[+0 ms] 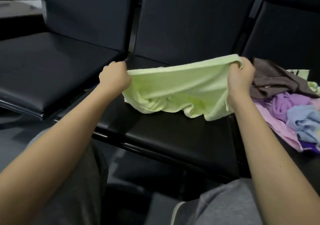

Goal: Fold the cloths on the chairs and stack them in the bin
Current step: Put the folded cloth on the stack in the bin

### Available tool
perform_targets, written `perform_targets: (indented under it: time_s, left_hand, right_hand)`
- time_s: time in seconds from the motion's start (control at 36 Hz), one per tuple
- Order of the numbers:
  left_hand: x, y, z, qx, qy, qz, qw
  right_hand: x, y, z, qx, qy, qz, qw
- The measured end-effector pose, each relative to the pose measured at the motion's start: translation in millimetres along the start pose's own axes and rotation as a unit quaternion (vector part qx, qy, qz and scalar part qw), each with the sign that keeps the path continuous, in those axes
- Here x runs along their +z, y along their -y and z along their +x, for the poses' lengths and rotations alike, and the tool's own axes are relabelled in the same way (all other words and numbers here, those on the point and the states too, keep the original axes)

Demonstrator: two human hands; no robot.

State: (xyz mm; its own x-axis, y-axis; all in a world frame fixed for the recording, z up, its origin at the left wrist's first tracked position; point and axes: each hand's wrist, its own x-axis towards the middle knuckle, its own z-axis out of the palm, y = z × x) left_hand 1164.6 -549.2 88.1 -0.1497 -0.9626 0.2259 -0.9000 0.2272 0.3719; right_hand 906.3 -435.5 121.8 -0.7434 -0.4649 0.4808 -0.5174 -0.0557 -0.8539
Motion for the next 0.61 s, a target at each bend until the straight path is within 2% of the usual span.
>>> perform_targets:
  time_s: [0.06,0.08,0.14,0.17,0.19,0.22,0.25,0.31,0.33,0.36,0.39,0.44,0.47,0.5,0.56,0.58,0.61]
  left_hand:
    - [-1.2,1.0,6.2,-0.064,0.065,-0.138,0.986]
    - [-2.1,-0.6,7.6,-0.091,0.101,-0.236,0.962]
    - [-3.8,-7.8,6.6,-0.132,0.149,-0.423,0.884]
    - [-3.8,-11.9,6.2,-0.137,0.151,-0.486,0.85]
    - [-4.0,-14.9,6.5,-0.128,0.142,-0.514,0.836]
    - [-3.5,-17.3,7.6,-0.112,0.125,-0.519,0.838]
    - [-2.8,-17.9,7.8,-0.096,0.1,-0.5,0.855]
    - [0.4,-15.5,10.8,-0.058,0.043,-0.399,0.914]
    - [2.6,-14.3,12.2,-0.041,0.022,-0.307,0.951]
    - [4.4,-14.7,9.9,-0.027,0.014,-0.199,0.98]
    - [7.8,-16.9,7.5,-0.003,0.012,-0.11,0.994]
    - [11.7,-26.9,-4.8,0.089,-0.001,-0.066,0.994]
    - [12.9,-33.6,-14.0,0.176,-0.022,-0.086,0.98]
    - [15.1,-40.7,-24.4,0.286,-0.05,-0.096,0.952]
    - [24.3,-55.2,-50.9,0.509,-0.122,-0.071,0.849]
    - [33.2,-61.3,-64.7,0.588,-0.156,-0.038,0.793]
    - [43.1,-65.9,-77.8,0.633,-0.174,0.0,0.754]
  right_hand:
    - [-4.2,-10.0,2.9,0.005,0.074,-0.089,0.993]
    - [-5.0,-14.5,1.8,0.004,0.118,-0.142,0.983]
    - [-4.8,-23.9,-1.8,-0.004,0.185,-0.233,0.955]
    - [-4.0,-26.7,-4.2,-0.007,0.206,-0.264,0.942]
    - [-3.6,-26.8,-7.3,-0.01,0.221,-0.289,0.931]
    - [-3.7,-25.6,-9.5,-0.011,0.232,-0.313,0.921]
    - [-3.9,-25.1,-10.3,-0.015,0.239,-0.327,0.914]
    - [-6.0,-23.5,-9.2,-0.01,0.265,-0.329,0.906]
    - [-7.4,-20.9,-9.8,0.004,0.28,-0.311,0.908]
    - [-8.1,-17.5,-11.1,0.03,0.294,-0.271,0.916]
    - [-7.8,-13.8,-12.9,0.067,0.306,-0.213,0.925]
    - [-2.4,-2.6,-18.9,0.163,0.326,-0.057,0.929]
    - [2.2,3.6,-21.1,0.223,0.343,0.017,0.912]
    - [7.8,11.2,-23.3,0.28,0.36,0.077,0.887]
    - [15.5,22.9,-29.7,0.331,0.428,0.13,0.831]
    - [18.5,25.8,-32.1,0.332,0.46,0.14,0.811]
    - [20.3,30.0,-34.6,0.346,0.472,0.174,0.792]
